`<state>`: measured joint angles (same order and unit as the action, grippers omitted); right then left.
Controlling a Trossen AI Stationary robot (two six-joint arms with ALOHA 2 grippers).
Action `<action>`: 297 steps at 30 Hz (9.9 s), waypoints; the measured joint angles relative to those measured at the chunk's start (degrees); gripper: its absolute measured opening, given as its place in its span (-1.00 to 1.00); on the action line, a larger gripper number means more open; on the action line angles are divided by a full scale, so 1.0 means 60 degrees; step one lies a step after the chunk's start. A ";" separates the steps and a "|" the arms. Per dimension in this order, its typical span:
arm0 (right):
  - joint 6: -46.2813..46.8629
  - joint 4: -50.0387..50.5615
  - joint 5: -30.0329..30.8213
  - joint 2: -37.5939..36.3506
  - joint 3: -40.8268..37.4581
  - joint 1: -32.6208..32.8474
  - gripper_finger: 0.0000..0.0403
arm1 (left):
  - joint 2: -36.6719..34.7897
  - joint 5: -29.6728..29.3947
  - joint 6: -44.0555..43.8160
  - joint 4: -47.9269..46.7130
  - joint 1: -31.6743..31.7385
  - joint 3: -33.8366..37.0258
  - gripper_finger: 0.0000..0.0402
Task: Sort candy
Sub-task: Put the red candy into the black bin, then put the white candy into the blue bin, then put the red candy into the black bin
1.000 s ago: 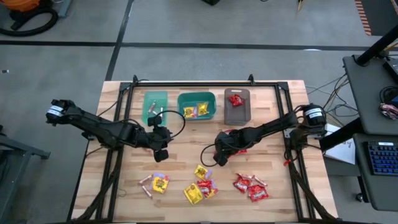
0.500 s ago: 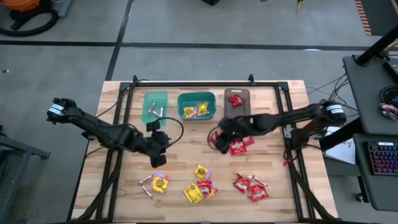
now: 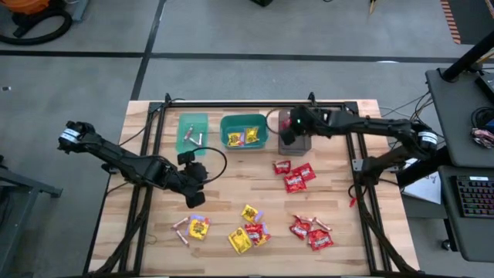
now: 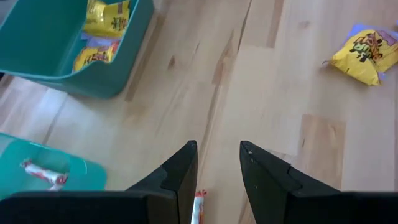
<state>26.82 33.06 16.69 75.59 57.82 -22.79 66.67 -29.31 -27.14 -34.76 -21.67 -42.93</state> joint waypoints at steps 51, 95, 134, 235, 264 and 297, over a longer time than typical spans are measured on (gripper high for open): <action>-0.0724 -0.0845 -0.0099 0.1009 0.0004 -0.0280 -0.32 | 0.0219 0.1047 -0.1403 -0.0325 0.0004 0.1922 -0.48; -0.0764 -0.0912 -0.0110 0.1006 0.0007 -0.0280 -0.31 | 0.0197 0.1013 -0.1650 0.1619 0.0146 0.3539 -0.88; -0.0827 -0.0914 -0.0139 0.1002 0.0007 -0.0054 -0.31 | -0.1300 -0.1451 0.0677 -0.1205 0.6634 0.0545 -0.78; -0.1715 0.1850 0.0154 0.4868 0.1854 0.4590 -0.93 | -0.1435 -0.0304 0.1537 0.0518 0.1395 0.0392 -0.53; -0.4282 0.1492 -0.1122 0.2106 0.1525 0.4992 -0.92 | -0.1439 0.0005 0.1942 0.1188 0.1395 0.0541 -0.53; -0.4198 -0.0250 -0.0687 0.4638 0.0965 0.4539 -0.90 | -0.1439 -0.0020 0.2447 0.1588 0.1395 0.0556 -0.53</action>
<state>1.64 31.56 12.57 103.42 63.61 4.45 58.04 -29.43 -12.45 -25.23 -13.30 -39.59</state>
